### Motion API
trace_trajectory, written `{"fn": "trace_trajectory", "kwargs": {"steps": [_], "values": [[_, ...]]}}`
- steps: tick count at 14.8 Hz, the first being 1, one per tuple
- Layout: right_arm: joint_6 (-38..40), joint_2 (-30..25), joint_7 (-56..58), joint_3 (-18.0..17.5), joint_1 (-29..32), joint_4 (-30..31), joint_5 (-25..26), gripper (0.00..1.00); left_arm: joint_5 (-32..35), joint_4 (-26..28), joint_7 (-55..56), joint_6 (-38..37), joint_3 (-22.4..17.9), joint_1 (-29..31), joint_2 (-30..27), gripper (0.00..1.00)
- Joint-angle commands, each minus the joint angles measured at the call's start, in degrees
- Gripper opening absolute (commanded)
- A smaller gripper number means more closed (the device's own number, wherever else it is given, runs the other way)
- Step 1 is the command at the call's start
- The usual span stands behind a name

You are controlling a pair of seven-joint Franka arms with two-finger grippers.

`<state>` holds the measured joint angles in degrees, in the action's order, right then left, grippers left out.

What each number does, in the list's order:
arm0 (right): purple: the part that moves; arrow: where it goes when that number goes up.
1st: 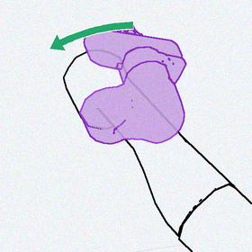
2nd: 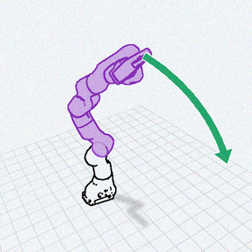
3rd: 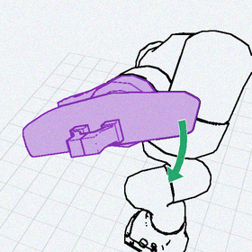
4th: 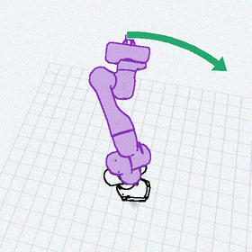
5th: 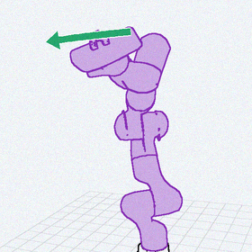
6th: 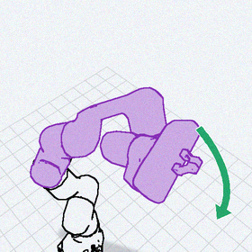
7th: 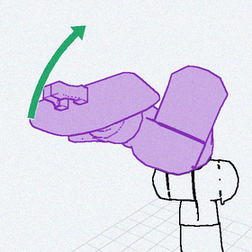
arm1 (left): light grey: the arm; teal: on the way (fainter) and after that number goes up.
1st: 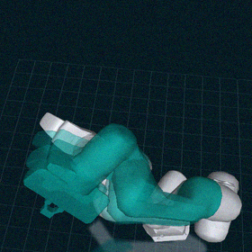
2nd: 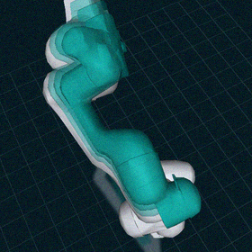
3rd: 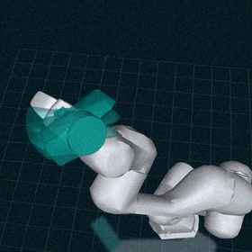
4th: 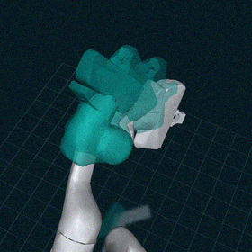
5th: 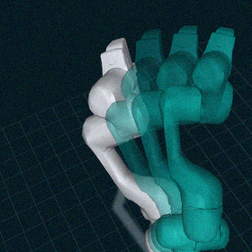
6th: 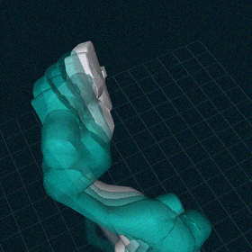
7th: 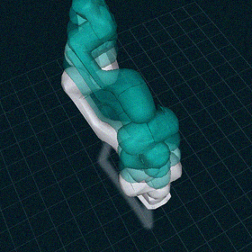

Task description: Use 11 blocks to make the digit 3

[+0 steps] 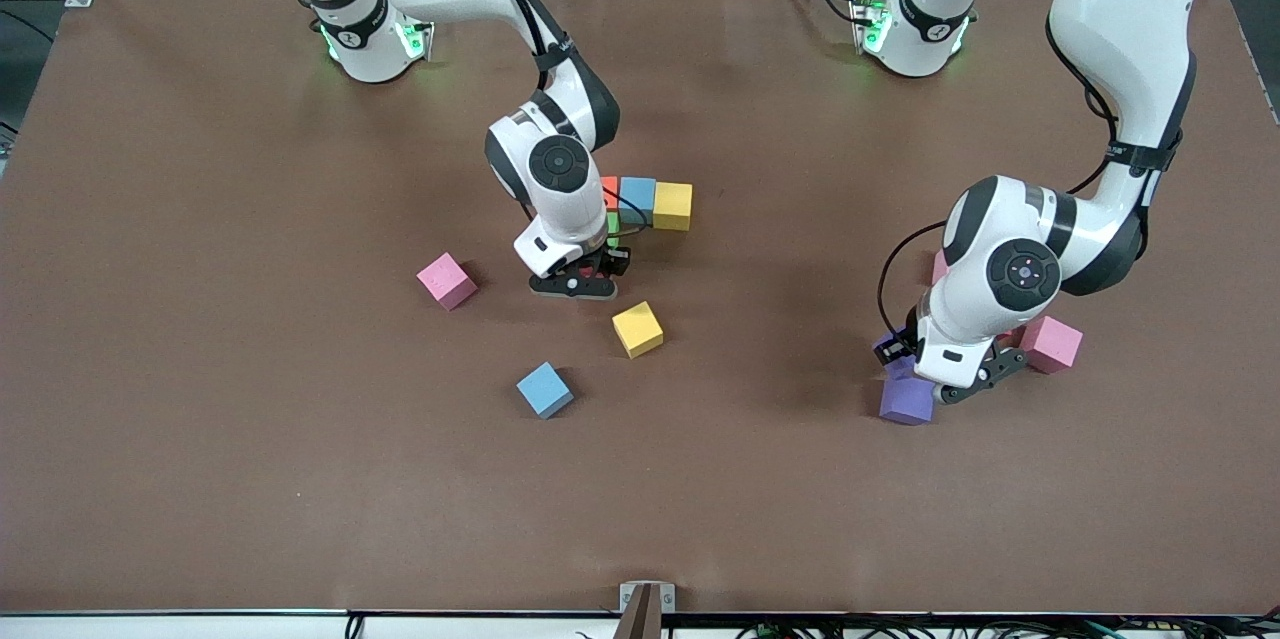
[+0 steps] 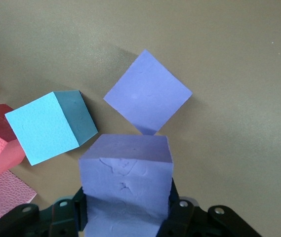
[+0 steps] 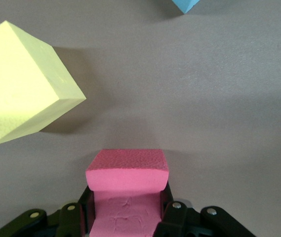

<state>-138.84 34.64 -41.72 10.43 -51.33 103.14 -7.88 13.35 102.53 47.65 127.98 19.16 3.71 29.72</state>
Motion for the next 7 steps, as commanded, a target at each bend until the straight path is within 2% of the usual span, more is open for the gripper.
{"fn": "trace_trajectory", "kwargs": {"steps": [1,7], "values": [[-0.6,-2.2,0.8,-0.4,-0.4,2.4,-0.1,0.02,1.2,-0.5,1.3,-0.8,0.1,-0.1,0.1,0.43],[-0.2,-2.5,0.7,-0.4,-0.6,2.4,-0.2,0.02,1.2,-0.5,1.3,-0.8,0.1,-0.2,0.1,0.43]]}}
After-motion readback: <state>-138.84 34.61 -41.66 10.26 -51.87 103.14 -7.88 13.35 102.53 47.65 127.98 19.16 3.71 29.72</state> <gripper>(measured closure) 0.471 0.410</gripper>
